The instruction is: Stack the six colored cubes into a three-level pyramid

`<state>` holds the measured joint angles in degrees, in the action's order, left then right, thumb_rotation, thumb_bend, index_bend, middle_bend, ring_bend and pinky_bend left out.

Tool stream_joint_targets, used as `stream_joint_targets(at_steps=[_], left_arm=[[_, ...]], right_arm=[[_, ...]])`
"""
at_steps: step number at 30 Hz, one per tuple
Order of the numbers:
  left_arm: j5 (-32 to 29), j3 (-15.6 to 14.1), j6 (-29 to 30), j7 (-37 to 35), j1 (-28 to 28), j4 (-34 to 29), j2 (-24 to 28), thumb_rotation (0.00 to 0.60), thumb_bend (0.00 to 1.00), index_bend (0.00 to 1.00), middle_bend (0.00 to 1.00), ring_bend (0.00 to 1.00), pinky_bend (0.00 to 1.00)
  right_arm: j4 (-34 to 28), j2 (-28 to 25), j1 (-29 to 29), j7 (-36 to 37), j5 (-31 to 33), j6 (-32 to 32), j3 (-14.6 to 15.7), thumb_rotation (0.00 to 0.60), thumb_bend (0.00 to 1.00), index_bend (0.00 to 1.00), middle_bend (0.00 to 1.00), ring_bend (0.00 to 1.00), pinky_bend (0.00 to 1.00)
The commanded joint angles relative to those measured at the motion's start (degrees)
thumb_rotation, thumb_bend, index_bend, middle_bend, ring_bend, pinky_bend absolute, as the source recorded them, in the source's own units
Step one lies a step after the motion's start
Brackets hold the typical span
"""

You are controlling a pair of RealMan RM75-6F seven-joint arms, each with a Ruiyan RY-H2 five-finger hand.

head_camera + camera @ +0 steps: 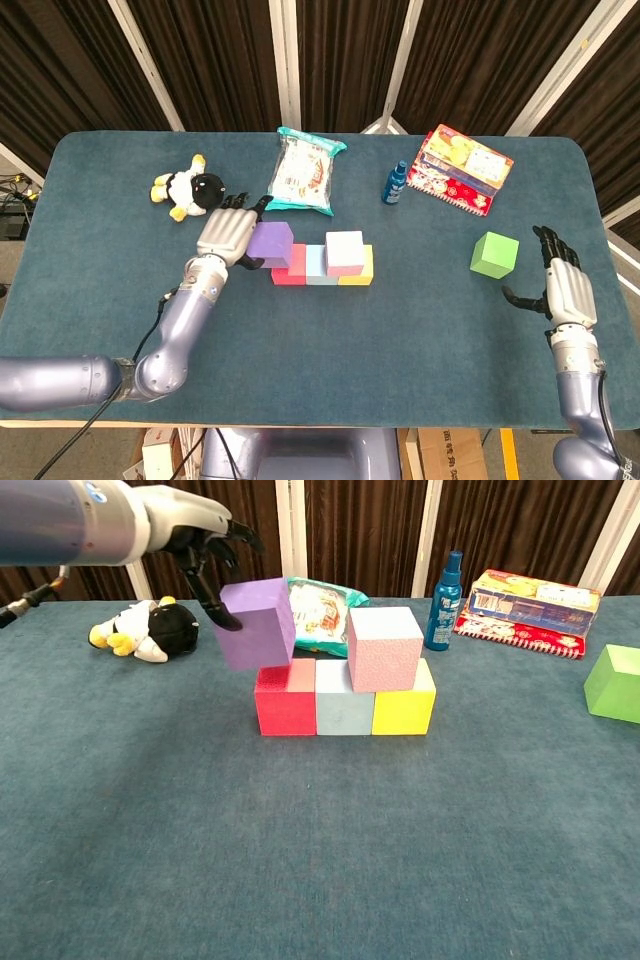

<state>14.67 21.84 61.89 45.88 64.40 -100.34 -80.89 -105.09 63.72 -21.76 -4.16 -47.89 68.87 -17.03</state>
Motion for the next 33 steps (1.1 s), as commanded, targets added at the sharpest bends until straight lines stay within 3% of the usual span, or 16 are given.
stream_joint_targets(at_steps=[1,16,33], left_arm=[[-1.95,0.15,-0.08,0.81,1.84,1.25,-1.28,0.6,0.32,0.07,0.33,0.04,0.06],[-8.85,0.89,2.25,4.38,8.21,3.68,-3.89,0.6,0.32,0.07,0.33,0.04,0.06],[-9.49,-0.02,3.06,5.14,10.57,5.4,-6.35,0.6,0.32,0.07,0.33,0.04,0.06]], right_arm=[[0.05,-0.02,0.04,0.14,0.09,-0.14,-0.02,0.6,0.26,0.0,0.0,0.0,0.01],[-0.07,0.0,0.05,0.88,0.3,-1.01,-0.14,0.6,0.26,0.0,0.0,0.0,0.01],[-0.31,-0.45,0.12,1.96,0.43,-1.72,-0.44,0.6,0.26,0.0,0.0,0.0,0.01]])
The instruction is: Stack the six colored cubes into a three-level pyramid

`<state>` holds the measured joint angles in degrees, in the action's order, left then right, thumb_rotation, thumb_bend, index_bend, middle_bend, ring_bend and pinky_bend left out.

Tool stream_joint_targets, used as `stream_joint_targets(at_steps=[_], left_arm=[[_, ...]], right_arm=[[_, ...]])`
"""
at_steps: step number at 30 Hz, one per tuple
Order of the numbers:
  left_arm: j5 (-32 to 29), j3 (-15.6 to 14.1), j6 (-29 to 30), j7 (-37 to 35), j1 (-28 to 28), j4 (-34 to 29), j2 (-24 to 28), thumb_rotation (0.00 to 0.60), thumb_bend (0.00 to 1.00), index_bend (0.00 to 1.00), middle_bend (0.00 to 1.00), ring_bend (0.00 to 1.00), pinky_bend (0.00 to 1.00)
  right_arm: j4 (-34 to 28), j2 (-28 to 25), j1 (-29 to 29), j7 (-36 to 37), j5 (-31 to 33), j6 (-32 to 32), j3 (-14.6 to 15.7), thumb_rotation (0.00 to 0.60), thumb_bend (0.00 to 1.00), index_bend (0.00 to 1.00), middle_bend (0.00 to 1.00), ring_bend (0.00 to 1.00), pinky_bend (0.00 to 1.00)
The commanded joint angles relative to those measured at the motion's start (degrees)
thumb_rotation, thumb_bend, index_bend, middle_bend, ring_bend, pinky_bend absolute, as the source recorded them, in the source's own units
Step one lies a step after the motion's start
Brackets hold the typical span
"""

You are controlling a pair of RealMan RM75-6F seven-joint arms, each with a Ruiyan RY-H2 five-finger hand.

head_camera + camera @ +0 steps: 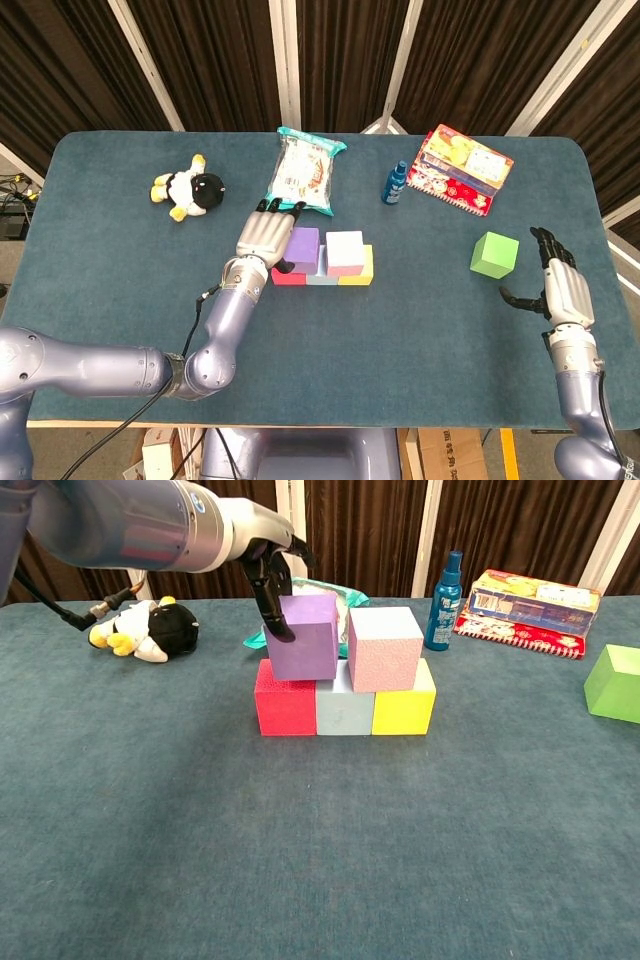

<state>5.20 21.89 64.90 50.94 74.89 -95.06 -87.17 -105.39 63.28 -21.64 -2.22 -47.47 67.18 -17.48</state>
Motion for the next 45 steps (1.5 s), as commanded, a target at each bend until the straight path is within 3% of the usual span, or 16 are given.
stream_joint_targets(at_steps=[1,45], left_arm=[[-0.04,-0.11,0.11,0.07,0.11,0.28,-0.16,0.6,0.32,0.07,0.33,0.04,0.06],[-0.34,-0.45,-0.8,0.18,1.22,3.51,-2.72,0.6,0.32,0.07,0.33,0.04,0.06]], right_arm=[[-0.01,-0.01,0.0,0.07,0.04,-0.09,0.01,0.6,0.26,0.0,0.0,0.0,0.01],[0.14,-0.08,-0.29,0.57,0.83,-1.27,0.27,0.6,0.26,0.0,0.0,0.0,0.01]])
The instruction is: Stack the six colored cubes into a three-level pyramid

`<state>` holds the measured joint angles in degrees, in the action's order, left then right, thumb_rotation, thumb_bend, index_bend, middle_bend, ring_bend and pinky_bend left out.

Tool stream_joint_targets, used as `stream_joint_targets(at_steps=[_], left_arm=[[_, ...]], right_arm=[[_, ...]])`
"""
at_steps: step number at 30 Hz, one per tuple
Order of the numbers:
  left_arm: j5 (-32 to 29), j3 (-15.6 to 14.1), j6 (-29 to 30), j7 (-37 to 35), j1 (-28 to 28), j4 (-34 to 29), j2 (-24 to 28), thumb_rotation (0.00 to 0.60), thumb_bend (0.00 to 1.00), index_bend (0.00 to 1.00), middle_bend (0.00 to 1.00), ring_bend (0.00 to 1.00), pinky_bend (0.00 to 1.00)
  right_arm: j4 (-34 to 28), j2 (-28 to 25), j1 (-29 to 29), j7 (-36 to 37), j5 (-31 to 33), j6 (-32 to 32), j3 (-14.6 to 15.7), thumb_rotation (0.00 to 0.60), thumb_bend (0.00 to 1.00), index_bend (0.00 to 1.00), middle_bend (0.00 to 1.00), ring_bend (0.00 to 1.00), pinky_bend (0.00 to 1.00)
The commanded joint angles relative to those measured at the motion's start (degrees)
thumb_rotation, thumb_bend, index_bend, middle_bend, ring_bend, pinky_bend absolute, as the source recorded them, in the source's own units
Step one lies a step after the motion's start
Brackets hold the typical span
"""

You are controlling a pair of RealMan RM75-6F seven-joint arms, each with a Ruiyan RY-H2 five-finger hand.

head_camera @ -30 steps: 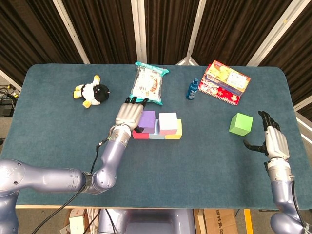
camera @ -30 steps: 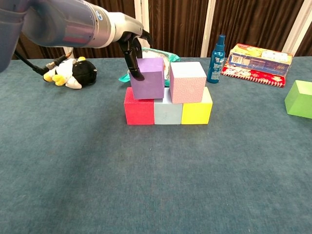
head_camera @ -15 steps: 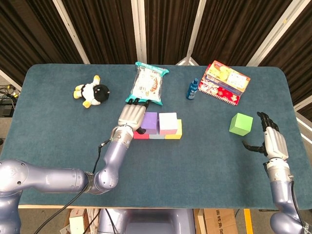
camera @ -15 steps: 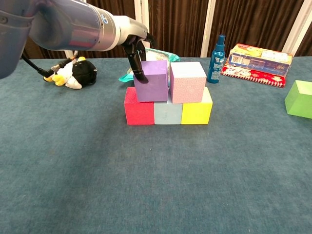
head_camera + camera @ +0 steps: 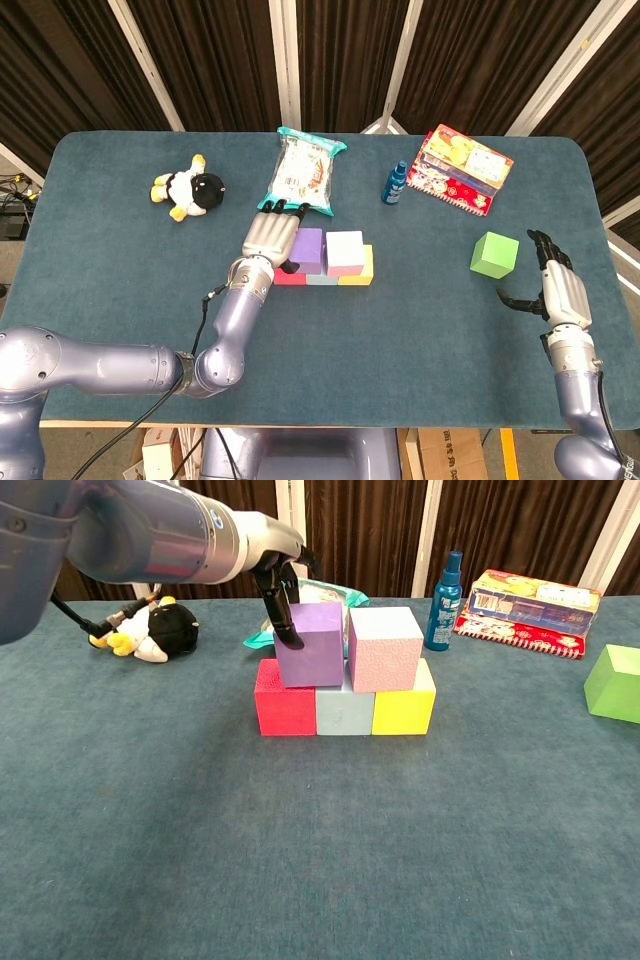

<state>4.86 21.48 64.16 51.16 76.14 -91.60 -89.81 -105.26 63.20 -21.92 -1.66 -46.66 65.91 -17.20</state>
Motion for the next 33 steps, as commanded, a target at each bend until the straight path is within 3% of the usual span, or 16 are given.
stream_joint_targets(at_steps=[1,33], left_arm=[[-0.04,-0.04,-0.1,-0.05,-0.04,0.08,-0.12,0.6,0.32,0.07,0.33,0.04,0.06],[0.57,0.54,-0.04,-0.38,0.34,1.24,-1.77,0.6,0.32,0.07,0.33,0.04,0.06]], right_arm=[[0.04,0.0,-0.01,0.01,0.05,0.0,0.0,0.6,0.26,0.0,0.0,0.0,0.01],[0.2,0.18,-0.18,-0.23,0.43,-0.17,0.21,0.6,0.26,0.0,0.0,0.0,0.01]])
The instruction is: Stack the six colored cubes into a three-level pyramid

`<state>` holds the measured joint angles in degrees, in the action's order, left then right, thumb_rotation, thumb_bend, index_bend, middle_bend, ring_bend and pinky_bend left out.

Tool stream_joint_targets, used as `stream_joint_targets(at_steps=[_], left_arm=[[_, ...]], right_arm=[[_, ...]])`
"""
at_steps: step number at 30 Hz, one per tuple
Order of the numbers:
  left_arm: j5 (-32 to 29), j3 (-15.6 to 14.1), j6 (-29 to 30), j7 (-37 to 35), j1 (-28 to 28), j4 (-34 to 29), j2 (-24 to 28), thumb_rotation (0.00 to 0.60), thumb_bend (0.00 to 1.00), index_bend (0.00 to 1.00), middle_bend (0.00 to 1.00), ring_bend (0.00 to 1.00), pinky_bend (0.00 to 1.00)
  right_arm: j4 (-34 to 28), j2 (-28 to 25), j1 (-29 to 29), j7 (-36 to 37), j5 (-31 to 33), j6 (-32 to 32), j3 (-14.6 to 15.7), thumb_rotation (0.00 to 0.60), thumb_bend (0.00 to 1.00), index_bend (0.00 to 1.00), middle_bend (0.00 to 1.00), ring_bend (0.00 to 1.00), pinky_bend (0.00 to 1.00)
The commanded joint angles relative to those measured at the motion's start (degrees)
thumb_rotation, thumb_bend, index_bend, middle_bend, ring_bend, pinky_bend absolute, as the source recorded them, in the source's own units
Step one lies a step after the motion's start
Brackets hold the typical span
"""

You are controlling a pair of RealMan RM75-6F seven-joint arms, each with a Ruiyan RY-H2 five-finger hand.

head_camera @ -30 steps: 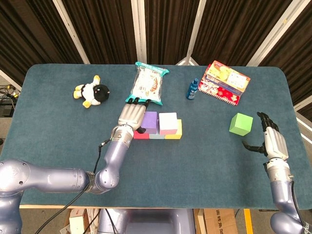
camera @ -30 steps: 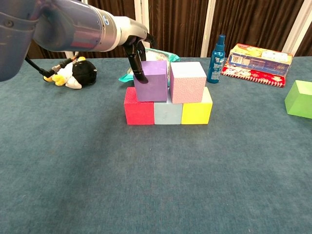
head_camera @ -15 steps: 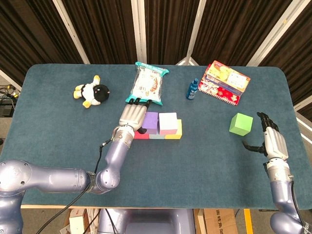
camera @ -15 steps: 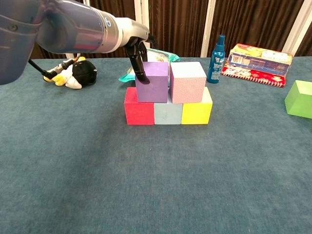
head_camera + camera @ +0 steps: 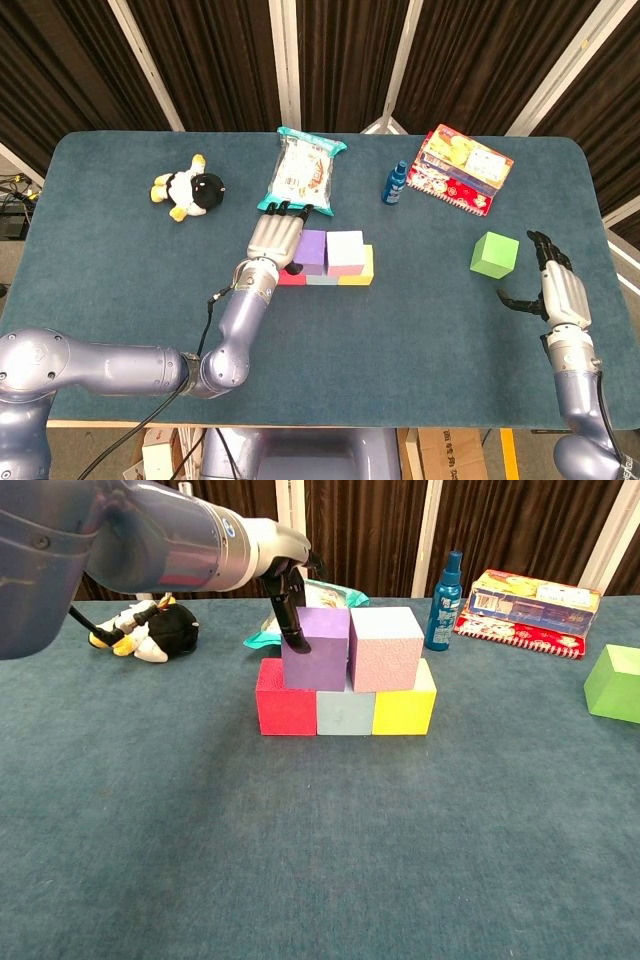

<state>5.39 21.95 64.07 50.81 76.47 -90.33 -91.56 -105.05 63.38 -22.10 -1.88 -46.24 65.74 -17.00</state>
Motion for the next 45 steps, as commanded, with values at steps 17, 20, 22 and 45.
stream_joint_targets(at_steps=[17,20,22,45], left_arm=[[0.19,0.12,0.59,0.41,0.06,-0.04,-0.51,0.6,0.32,0.07,0.33,0.04,0.06],[0.23,0.29,0.73,0.38,0.08,-0.15,-0.66,0.6,0.32,0.07,0.33,0.04,0.06],[0.21,0.42,0.89,0.47,0.13,-0.28,-0.6,0.6,0.32,0.07,0.33,0.04,0.06],[-0.2,0.64,3.01,1.81,-0.04,-0.91,-0.75,0.6,0.32,0.07,0.32,0.04,0.06]], right_arm=[[-0.18,0.01,-0.09,-0.15,0.05,-0.08,0.14,0.6,0.26,0.0,0.0,0.0,0.01],[-0.16,0.03,-0.1,-0.19,0.08,-0.11,0.19,0.6,0.26,0.0,0.0,0.0,0.01],[-0.18,0.05,-0.1,-0.18,0.06,-0.11,0.21,0.6,0.26,0.0,0.0,0.0,0.01],[-0.51,0.04,-0.15,-0.14,0.06,-0.23,0.32,0.6,0.26,0.0,0.0,0.0,0.01]])
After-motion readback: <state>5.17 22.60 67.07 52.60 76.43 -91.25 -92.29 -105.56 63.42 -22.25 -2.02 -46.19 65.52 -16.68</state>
